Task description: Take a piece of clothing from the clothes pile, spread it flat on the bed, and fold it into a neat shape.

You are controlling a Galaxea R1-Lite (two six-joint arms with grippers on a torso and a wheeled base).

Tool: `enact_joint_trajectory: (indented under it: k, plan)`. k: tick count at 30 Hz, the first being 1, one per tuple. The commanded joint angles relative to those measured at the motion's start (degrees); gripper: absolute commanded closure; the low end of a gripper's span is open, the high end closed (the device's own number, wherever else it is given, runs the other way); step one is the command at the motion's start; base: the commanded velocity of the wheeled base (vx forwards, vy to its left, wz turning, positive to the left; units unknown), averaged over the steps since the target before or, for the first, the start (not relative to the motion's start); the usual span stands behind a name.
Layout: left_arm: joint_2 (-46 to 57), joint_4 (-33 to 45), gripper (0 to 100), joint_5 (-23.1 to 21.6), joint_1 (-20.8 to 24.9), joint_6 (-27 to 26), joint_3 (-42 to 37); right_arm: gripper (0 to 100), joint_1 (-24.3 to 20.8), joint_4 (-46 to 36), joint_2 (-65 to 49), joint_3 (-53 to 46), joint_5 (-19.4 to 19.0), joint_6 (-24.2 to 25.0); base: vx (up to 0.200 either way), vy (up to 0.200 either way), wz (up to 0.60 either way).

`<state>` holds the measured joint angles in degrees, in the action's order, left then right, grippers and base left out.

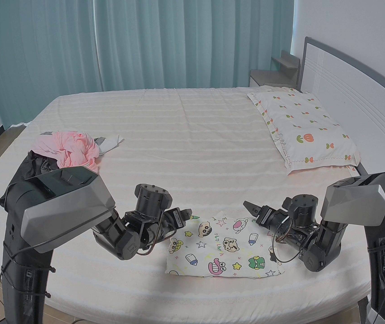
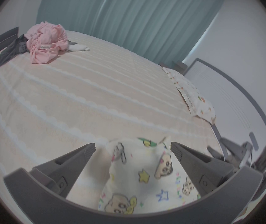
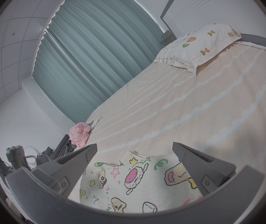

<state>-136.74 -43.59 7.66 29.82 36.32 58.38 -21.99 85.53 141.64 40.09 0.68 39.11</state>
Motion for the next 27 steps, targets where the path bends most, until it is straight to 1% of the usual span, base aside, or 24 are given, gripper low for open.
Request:
enact_joint_trajectory:
  k: [1, 3, 5, 10, 15, 18, 22, 24, 25, 26, 27]
  plan:
    - [-0.98, 0.00, 0, -1.15, 1.56, -4.32, -3.62, 0, 0.11, 0.08, -0.14, -0.10, 0.02, 0.00, 0.000, 0.000, 0.00]
    - [-3.62, 0.00, 0, -0.71, 1.73, -7.58, -3.71, 0, 0.11, 0.08, -0.14, -0.10, 0.02, 0.00, 0.000, 0.000, 0.00]
    - [-5.38, 0.53, 0, 0.34, 1.73, -9.25, -3.45, 0, 0.11, 0.08, -0.23, -0.28, 0.02, 0.00, 0.000, 0.000, 0.00]
    - [-5.38, 1.93, 0, 0.61, 1.65, -9.77, -4.50, 0, 0.19, 0.08, -0.31, -0.28, 0.02, 0.00, 0.000, 0.000, 0.00]
    - [-4.06, 1.76, 0, 1.22, 1.21, -9.33, -5.12, 0, 0.19, 0.16, -1.63, -0.81, 0.02, -0.08, 0.000, 0.000, 0.00]
    - [0.25, 1.23, 0, 0.96, 0.42, -8.63, -7.05, 0, 0.55, 0.52, -5.24, -3.09, 0.02, -0.08, 0.000, 0.000, 0.00]
    - [7.02, -2.37, 0, 0.96, -1.61, -6.43, -9.95, 0, 1.07, 1.57, -13.32, -7.93, 0.11, -0.17, 0.000, 0.000, 0.00]
    - [12.29, -6.24, 0, 1.31, -3.19, -4.94, -12.50, 0, 1.43, 1.04, -20.44, -12.50, 0.20, -1.40, 0.000, 0.000, 0.00]
    - [15.72, -7.82, 0, 1.57, -3.80, -4.32, -14.61, 0, 1.86, 1.04, -24.57, -15.13, 0.20, -3.25, 0.000, 0.000, 0.00]
    - [18.09, -8.61, 0, 1.92, -4.07, -4.15, -16.19, 0, 2.04, 1.04, -27.21, -16.80, 0.20, -4.74, 0.000, 0.000, 0.00]
    - [18.09, -8.61, 0, 1.92, -4.07, -4.15, -16.19, 0, 2.04, 1.04, -27.21, -16.80, 0.20, -4.74, 0.000, 0.000, 0.00]
